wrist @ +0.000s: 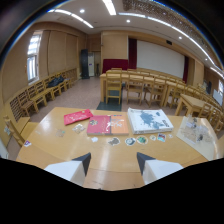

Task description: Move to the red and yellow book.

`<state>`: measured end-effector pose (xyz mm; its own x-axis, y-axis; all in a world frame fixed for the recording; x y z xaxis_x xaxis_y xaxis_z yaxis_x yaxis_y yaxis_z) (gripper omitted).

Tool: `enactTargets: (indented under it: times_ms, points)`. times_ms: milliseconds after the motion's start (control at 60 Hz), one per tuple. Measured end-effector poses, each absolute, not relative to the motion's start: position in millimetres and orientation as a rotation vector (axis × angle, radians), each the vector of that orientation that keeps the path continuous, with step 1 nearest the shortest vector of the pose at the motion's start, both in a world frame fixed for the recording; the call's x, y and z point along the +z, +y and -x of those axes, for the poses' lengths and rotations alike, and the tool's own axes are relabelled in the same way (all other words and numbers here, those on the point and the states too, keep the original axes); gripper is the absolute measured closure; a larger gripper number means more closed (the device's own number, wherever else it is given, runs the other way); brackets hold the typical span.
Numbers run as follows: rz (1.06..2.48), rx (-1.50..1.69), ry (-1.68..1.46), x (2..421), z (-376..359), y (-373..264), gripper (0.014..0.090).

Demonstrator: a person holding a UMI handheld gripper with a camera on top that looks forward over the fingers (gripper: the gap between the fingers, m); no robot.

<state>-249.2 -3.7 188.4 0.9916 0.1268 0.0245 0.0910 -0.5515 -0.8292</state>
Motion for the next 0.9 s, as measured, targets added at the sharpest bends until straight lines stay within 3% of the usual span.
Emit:
enactTargets:
  times_ms: [417, 900]
  points:
    - [2.214, 0.053, -0.099, 102, 290, 161, 0.0181]
    - [2.24, 0.047, -0.1, 73, 299, 190, 0.0179]
